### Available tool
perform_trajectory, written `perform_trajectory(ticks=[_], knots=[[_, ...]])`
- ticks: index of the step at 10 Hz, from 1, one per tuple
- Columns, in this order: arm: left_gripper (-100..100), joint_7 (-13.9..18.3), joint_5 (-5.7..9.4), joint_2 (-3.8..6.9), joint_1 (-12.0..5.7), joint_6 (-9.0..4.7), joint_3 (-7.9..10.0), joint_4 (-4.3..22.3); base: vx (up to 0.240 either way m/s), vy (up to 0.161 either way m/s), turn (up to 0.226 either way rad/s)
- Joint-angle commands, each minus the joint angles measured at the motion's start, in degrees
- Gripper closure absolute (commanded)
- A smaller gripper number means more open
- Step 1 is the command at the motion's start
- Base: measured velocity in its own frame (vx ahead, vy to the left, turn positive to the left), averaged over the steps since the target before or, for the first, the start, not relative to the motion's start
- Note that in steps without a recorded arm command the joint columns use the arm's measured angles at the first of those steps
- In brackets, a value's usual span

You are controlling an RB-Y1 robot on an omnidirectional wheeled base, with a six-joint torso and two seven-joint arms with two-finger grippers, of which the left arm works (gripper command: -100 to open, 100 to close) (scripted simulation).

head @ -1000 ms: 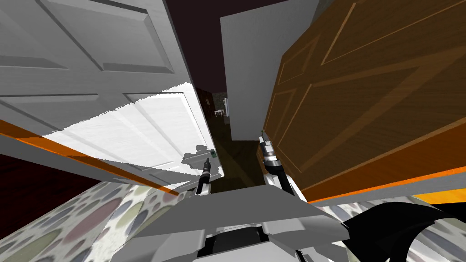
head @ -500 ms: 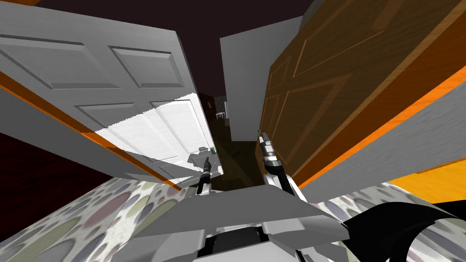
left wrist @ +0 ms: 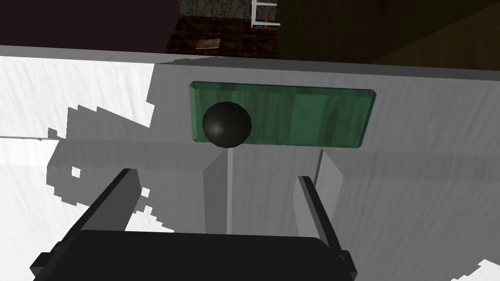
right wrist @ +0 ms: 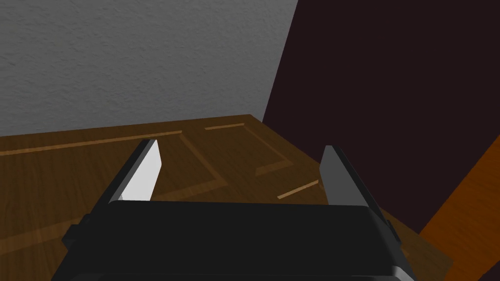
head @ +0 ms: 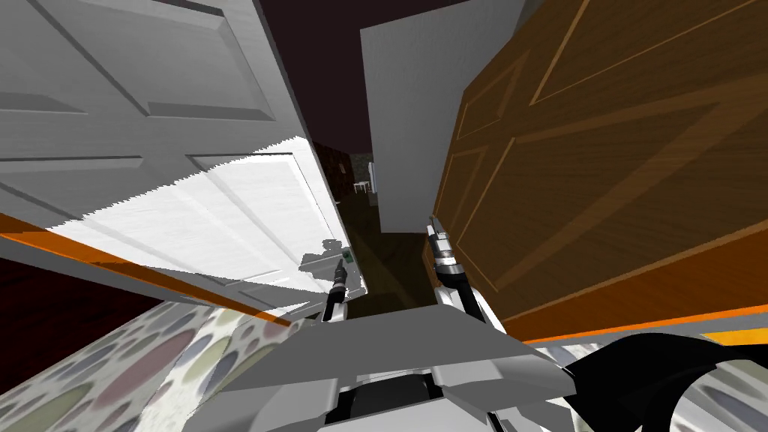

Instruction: Push the door open

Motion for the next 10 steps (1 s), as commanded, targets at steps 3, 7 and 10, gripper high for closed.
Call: perform_trajectory(ticks=[3,7,10], knots=[[-100,-0.2,0.2,-0.13,0.22,-0.75,0.41,0.25,0.218,0.024,-0.033],[100,-0.23,0.23,-0.19,0.16,-0.9,0.46,0.43,0.057,0.002,-0.008],[100,-0.23,0.23,-0.19,0.16,-0.9,0.46,0.43,-0.012,0.0,-0.001]])
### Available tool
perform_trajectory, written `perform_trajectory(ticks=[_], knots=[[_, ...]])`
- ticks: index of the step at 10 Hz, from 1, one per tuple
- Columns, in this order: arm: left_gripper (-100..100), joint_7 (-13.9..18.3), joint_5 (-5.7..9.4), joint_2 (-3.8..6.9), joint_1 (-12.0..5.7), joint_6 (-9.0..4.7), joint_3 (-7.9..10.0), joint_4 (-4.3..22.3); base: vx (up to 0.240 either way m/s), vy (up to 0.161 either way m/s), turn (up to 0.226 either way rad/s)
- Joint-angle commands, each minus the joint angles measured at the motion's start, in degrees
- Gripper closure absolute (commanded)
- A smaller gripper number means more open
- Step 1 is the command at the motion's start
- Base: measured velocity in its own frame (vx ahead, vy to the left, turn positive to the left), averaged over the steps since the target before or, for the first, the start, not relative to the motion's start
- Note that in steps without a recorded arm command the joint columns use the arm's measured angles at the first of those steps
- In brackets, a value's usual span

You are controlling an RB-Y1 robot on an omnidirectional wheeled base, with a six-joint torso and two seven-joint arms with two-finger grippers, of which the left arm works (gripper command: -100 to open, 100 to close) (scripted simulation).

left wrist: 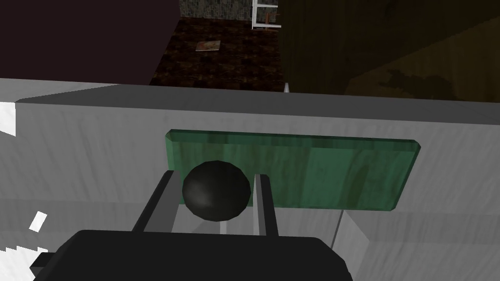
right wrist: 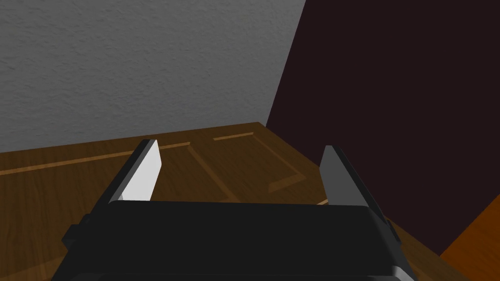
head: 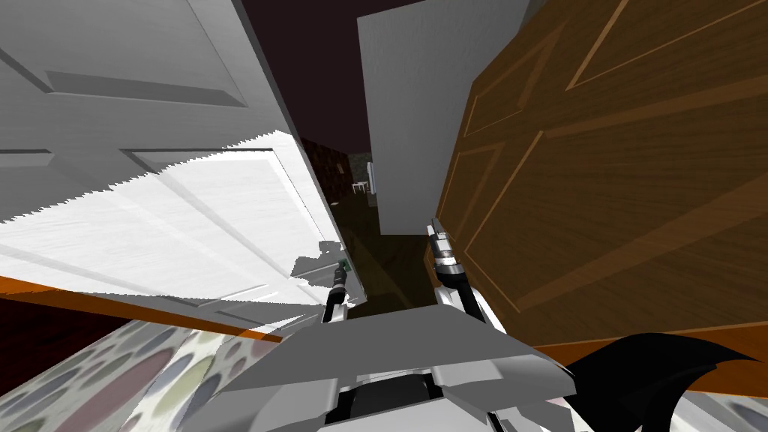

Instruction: Push the door open

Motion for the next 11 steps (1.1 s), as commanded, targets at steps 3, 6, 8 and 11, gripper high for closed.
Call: perform_trajectory(ticks=[3,6,8,11], knots=[[100,-1.27,1.66,0.33,0.65,0.15,1.72,-0.81,0.086,-0.009,-0.039],[100,-2.21,2.89,0.51,1.12,0.26,2.99,-1.41,0.161,0.014,-0.04],[100,-3.04,3.97,0.63,1.52,0.35,4.11,-1.95,0.088,-0.005,-0.024],[100,-4.65,6.06,0.78,2.32,0.53,6.28,-2.99,0.127,-0.011,-0.052]])
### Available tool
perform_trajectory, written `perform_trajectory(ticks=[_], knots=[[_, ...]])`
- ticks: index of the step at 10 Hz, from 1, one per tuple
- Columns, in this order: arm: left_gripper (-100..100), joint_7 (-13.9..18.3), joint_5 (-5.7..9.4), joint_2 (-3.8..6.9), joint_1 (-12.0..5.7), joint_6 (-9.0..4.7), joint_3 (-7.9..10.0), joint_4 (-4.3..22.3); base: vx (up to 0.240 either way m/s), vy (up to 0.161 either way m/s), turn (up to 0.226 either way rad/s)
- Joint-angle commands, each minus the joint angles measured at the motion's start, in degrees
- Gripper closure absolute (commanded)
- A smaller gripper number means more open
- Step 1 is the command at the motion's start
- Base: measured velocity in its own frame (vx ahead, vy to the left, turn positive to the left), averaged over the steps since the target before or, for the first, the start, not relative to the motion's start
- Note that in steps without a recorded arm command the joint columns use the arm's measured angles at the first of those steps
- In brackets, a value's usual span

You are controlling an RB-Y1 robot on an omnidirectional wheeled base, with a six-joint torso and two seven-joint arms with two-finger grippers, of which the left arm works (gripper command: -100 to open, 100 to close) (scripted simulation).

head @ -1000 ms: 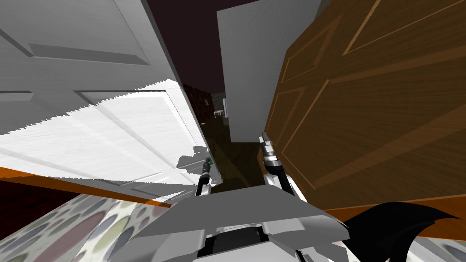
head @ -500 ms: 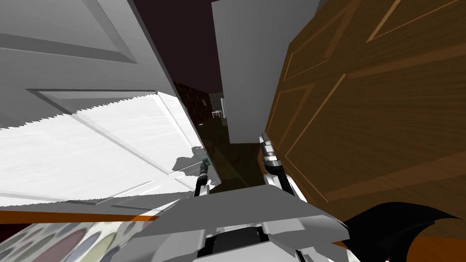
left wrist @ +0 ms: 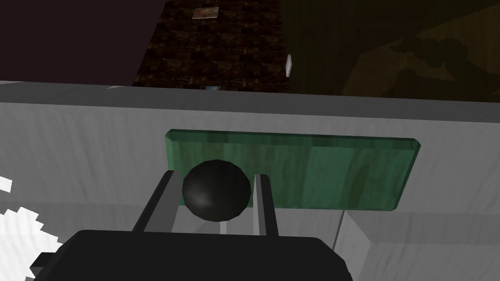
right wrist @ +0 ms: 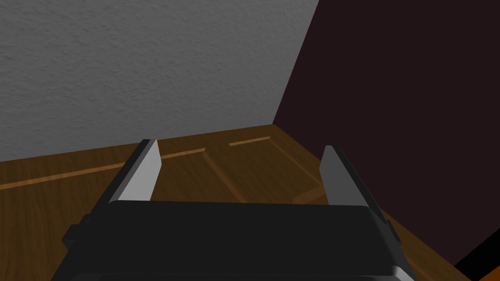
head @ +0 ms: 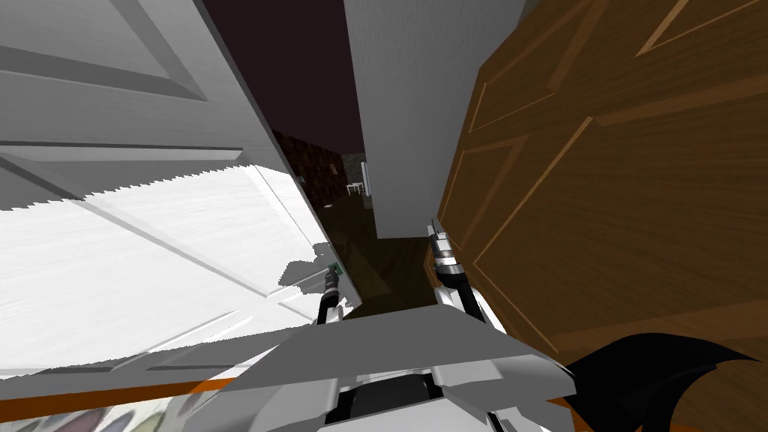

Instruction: Push the door open

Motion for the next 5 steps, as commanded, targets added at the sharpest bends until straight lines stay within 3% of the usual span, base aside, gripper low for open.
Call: perform_trajectory(ticks=[1,3,5], knots=[[100,-0.95,1.26,0.68,-0.2,-0.95,1.65,0.17,0.173,-0.012,-0.023],[100,-0.95,1.26,0.68,-0.2,-0.95,1.65,0.17,0.072,0.036,-0.005],[100,-2.38,3.12,0.72,0.5,-0.79,3.58,-0.75,0.123,0.019,-0.076]])
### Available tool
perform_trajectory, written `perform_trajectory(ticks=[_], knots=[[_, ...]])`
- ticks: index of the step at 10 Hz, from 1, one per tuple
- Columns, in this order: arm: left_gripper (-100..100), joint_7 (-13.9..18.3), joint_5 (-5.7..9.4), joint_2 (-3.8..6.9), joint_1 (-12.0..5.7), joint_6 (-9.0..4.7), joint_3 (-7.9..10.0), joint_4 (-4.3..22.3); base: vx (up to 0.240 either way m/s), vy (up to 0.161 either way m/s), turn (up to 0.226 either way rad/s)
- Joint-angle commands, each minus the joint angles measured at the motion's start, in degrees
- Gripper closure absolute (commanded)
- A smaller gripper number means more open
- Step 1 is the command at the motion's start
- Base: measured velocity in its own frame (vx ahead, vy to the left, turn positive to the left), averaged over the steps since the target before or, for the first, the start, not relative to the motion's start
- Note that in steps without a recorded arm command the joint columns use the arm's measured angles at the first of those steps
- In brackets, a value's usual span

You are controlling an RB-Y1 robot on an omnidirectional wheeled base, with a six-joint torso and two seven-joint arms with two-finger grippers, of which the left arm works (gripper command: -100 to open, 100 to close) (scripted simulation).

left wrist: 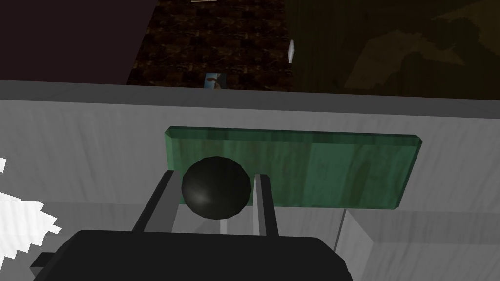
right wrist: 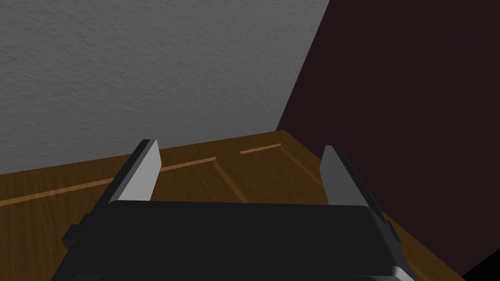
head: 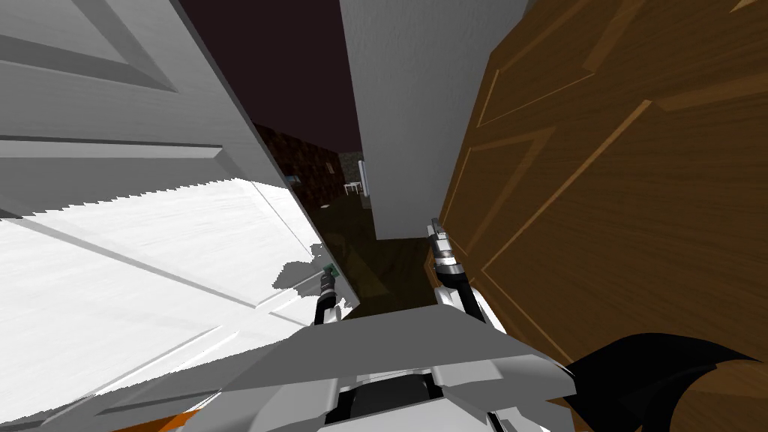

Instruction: Push the door open

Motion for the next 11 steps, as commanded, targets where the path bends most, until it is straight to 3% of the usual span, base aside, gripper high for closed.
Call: perform_trajectory(ticks=[1,8,9,10,11], knots=[[100,-0.8,1.18,0.85,-0.19,-0.72,1.6,0.38,0.139,-0.001,-0.015],[100,-4.94,6.55,0.5,1.85,-0.26,7.18,-2.29,0.146,0.014,-0.045],[100,-4.94,6.55,0.5,1.85,-0.26,7.18,-2.29,0.123,0.028,-0.028],[100,-5.67,7.51,0.38,2.21,-0.18,8.17,-2.77,0.123,0.009,-0.037],[100,-5.67,7.51,0.38,2.21,-0.18,8.17,-1.55,0.089,0.008,-0.011]])
